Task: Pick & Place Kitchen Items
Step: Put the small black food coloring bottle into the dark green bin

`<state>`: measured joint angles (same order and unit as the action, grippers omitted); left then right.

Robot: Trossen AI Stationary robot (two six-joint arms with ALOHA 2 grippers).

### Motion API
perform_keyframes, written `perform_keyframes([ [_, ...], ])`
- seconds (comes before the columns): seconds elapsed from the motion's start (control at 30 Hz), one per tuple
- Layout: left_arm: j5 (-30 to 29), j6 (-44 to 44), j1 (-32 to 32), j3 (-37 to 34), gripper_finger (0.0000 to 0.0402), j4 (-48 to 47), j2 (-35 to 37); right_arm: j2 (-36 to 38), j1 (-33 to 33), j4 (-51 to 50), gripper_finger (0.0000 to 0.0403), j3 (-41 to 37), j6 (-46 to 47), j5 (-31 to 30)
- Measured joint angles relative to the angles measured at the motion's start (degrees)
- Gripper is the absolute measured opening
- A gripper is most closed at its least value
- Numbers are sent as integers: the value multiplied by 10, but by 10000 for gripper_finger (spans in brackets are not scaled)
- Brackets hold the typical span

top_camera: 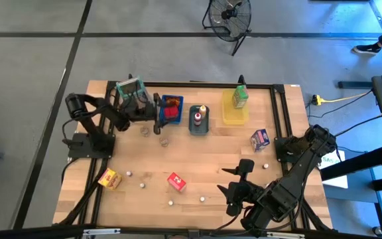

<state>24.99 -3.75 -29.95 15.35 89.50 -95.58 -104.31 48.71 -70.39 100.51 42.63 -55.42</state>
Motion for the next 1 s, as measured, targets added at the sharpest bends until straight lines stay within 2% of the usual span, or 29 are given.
perform_keyframes([
  [0.2,-5,0,44,0,278,-12,78,0,0,0,296,0,0,2],
  [0.37,-17,-10,74,1,278,-89,174,0,0,17,296,0,0,2],
  [0.5,-43,-36,102,24,278,-214,254,0,0,34,296,0,0,6],
  [0.7,-117,-54,154,106,278,-470,339,0,0,45,296,0,0,6],
  [0.87,-179,-84,211,171,278,-641,372,0,-1,49,296,0,-8,53],
  [1.0,-260,-112,272,199,278,-718,385,0,-4,51,296,0,-17,82],
])
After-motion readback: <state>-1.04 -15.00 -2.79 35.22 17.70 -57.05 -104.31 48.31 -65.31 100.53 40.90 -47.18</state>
